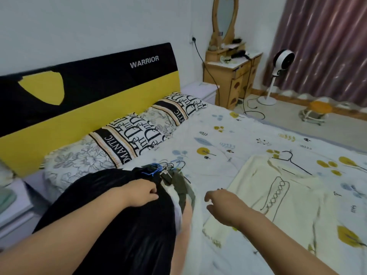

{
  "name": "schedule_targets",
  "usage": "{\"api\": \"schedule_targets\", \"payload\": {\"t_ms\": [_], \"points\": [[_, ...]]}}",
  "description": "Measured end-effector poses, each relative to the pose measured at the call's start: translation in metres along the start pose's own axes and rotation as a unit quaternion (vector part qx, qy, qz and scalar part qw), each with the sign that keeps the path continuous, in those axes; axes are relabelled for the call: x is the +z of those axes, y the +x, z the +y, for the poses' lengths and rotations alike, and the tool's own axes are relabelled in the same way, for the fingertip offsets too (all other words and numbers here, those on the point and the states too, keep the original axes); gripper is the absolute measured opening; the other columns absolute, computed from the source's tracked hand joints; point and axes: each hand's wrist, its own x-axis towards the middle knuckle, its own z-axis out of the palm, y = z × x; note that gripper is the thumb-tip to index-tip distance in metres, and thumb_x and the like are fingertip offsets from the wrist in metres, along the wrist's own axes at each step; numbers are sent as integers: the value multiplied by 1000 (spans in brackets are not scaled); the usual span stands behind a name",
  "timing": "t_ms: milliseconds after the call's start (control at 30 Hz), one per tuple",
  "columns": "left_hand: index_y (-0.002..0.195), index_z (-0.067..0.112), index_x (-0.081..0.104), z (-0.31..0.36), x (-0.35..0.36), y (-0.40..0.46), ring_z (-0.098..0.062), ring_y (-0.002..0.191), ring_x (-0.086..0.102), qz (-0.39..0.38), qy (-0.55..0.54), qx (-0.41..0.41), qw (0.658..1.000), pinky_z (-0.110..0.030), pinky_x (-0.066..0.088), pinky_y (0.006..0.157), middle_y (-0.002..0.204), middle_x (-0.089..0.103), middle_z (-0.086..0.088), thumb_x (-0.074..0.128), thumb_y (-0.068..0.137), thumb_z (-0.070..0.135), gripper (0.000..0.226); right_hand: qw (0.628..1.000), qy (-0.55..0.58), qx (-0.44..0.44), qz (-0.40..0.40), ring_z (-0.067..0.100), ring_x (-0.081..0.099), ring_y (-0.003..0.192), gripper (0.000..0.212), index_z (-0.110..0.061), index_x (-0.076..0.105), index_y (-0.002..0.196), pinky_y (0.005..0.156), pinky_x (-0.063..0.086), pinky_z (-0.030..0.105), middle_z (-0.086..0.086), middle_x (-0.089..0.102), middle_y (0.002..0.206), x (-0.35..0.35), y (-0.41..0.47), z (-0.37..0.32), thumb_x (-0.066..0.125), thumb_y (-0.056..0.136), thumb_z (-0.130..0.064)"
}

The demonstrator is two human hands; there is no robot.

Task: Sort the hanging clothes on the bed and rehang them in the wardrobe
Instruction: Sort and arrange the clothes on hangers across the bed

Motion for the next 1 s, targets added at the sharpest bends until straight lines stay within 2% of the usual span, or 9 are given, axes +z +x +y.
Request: {"api": "schedule_targets", "payload": {"t_ms": [167,333,533,667,800,867,933,1000], "points": [[122,20,53,-89,17,-5,-17,106,55,23,-21,-53,998,-26,41,85,120,58,0,45,96,39,34,1000,16,20,-10,30,53,114,30,-12,55,121,91,45,33,13,57,124,19,36,-56,42,94,-18],[119,20,53,-173,28,12,-17,101,56,64,-9,-65,996,-28,44,83,112,61,1,44,96,39,31,997,36,58,-20,30,52,116,31,-11,53,122,91,43,33,14,55,126,49,86,-110,43,95,-25],[129,21,45,-254,48,67,-19,114,51,103,-2,-56,993,-32,43,94,124,53,0,40,97,38,37,991,48,125,-18,28,45,122,37,-15,44,126,97,39,35,10,47,130,94,162,-150,41,96,-37],[139,20,34,-288,68,113,-20,126,41,106,20,-45,993,-34,39,101,139,41,-1,38,97,39,46,985,38,170,-12,29,37,129,52,-14,28,139,103,36,39,10,37,140,125,212,-163,36,98,-44],[147,17,20,-305,90,159,-20,142,19,113,3,-50,992,-35,25,112,156,15,-3,36,98,38,55,968,58,244,4,31,13,143,71,-18,3,149,113,24,45,12,7,157,156,254,-163,34,95,-54],[149,18,12,-306,103,181,-20,145,11,119,-3,-47,992,-36,19,115,158,6,-3,33,99,39,58,961,65,268,19,30,7,145,78,-19,-6,149,113,20,48,13,1,157,171,270,-160,32,93,-58],[150,18,4,-302,113,203,-19,146,2,123,-8,-39,992,-38,11,117,158,-3,-1,28,100,40,60,959,57,279,17,28,13,144,82,-17,-10,149,112,21,47,12,8,156,188,283,-154,32,92,-60],[150,19,-1,-298,119,223,-17,146,-3,134,0,-30,990,-39,4,117,158,-8,1,24,100,43,61,958,27,284,14,26,27,138,84,-15,-7,149,109,27,44,9,25,149,204,291,-152,32,91,-62]]}}
